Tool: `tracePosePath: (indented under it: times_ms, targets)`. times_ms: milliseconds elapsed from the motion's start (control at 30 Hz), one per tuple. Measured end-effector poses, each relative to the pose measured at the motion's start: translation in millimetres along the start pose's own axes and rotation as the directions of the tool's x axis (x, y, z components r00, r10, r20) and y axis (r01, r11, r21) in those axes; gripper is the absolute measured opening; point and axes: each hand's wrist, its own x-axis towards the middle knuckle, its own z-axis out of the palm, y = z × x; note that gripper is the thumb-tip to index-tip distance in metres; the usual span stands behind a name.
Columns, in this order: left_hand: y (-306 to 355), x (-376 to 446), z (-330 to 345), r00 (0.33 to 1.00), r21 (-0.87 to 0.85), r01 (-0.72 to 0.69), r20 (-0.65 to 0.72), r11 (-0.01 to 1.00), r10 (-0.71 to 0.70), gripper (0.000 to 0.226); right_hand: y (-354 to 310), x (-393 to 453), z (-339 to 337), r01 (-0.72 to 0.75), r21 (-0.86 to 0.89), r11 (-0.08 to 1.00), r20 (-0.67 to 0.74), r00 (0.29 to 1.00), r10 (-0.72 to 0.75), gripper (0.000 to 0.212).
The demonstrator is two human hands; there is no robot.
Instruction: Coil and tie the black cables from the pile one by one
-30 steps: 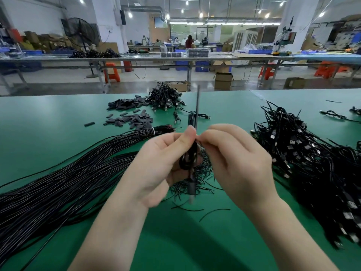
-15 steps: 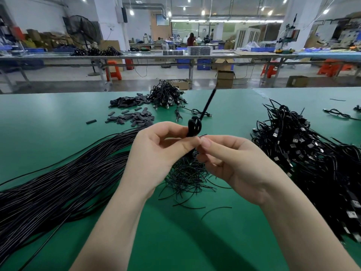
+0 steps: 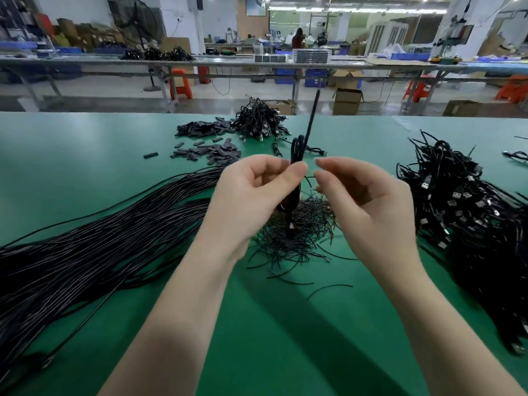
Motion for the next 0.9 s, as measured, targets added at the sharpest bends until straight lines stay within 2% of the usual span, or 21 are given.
tracePosePath:
  times_ms: [33,67,100,133,233,300,367,433,467,500,533,567,633,667,700,733,767,800,833,867,900]
  targets:
    - [-2,1,-2,0.997,0.041,-0.066,-0.040,0.997,0.068,0.025,-3,1,1,-0.280,0.207,0.937,0.109,0.959,0.262,0.013]
    - [-3,1,-3,0.993,0.063,-0.105,-0.048,0.992,0.108,0.026,-4,3,0,-0.486,0.310,0.817,0.237,0.872,0.429,0.023]
    - [-4,2,-5,0.992,0.075,-0.123,-0.027,0.990,0.125,0.025,-3,4,-2,-0.602,0.335,0.725,0.335,0.795,0.505,0.028]
    - [-5,2,-6,0.992,0.081,-0.126,0.016,0.989,0.125,0.022,-2,4,-2,-0.645,0.350,0.680,0.384,0.761,0.523,0.029]
    - [-6,3,-9,0.988,0.065,-0.107,0.120,0.992,0.098,0.014,-3,4,-1,-0.649,0.460,0.607,0.432,0.760,0.485,0.025]
    - [-6,3,-11,0.986,0.054,-0.104,0.136,0.993,0.096,0.018,-2,4,-3,-0.683,0.476,0.555,0.472,0.730,0.494,0.023]
    - [-5,2,-12,0.987,0.040,-0.098,0.131,0.994,0.092,0.018,-1,4,-3,-0.700,0.458,0.548,0.471,0.714,0.518,0.021]
    - [-4,1,-11,0.989,0.034,-0.108,0.108,0.994,0.104,0.017,-1,2,0,-0.618,0.465,0.634,0.383,0.786,0.485,0.012]
    - [-5,1,-8,0.991,0.037,-0.107,0.088,0.994,0.103,0.016,-2,1,2,-0.513,0.430,0.743,0.296,0.857,0.421,0.006]
    - [-5,1,-6,0.994,0.032,-0.085,0.070,0.996,0.082,0.017,-2,0,4,-0.357,0.319,0.878,0.186,0.932,0.311,0.003]
    - [-4,0,-4,0.998,0.013,-0.034,0.058,0.999,0.033,0.018,0,-2,5,-0.158,0.130,0.979,0.084,0.985,0.148,0.005]
    - [-4,0,-3,0.997,-0.019,0.045,0.066,0.999,-0.044,0.021,1,-3,5,0.054,-0.083,0.995,0.018,0.998,-0.053,0.004]
    - [-1,-1,-1,0.964,-0.096,0.229,0.159,0.969,-0.212,0.023,5,-4,5,0.388,-0.411,0.825,0.011,0.907,-0.421,0.004]
    - [0,-1,0,0.945,-0.127,0.282,0.206,0.951,-0.252,0.022,7,-5,6,0.464,-0.483,0.743,0.031,0.857,-0.515,0.005]
    - [0,-1,-1,0.942,-0.145,0.288,0.220,0.946,-0.253,0.021,8,-5,6,0.474,-0.482,0.737,0.034,0.850,-0.525,0.006]
    - [0,-1,-1,0.954,-0.155,0.258,0.198,0.954,-0.225,0.020,7,-4,5,0.434,-0.420,0.797,0.027,0.884,-0.467,0.007]
    - [-1,0,-1,0.972,-0.153,0.201,0.151,0.968,-0.178,0.020,5,-2,3,0.323,-0.295,0.899,0.018,0.943,-0.333,0.008]
    - [-2,1,-1,0.987,-0.142,0.139,0.095,0.980,-0.126,0.022,0,-1,1,0.134,-0.114,0.984,0.020,0.991,-0.132,0.007]
    - [-3,2,-2,0.996,-0.120,0.082,0.045,0.989,-0.077,0.025,-3,1,-1,-0.109,0.092,0.990,0.069,0.992,0.102,0.008]
    - [-5,2,-2,0.999,-0.091,0.035,0.010,0.995,-0.034,0.026,-6,3,-3,-0.321,0.239,0.917,0.139,0.945,0.295,0.019]
    - [-6,2,-2,1.000,-0.065,-0.006,-0.005,0.998,0.005,0.025,-5,5,-5,-0.465,0.300,0.833,0.211,0.884,0.417,0.032]
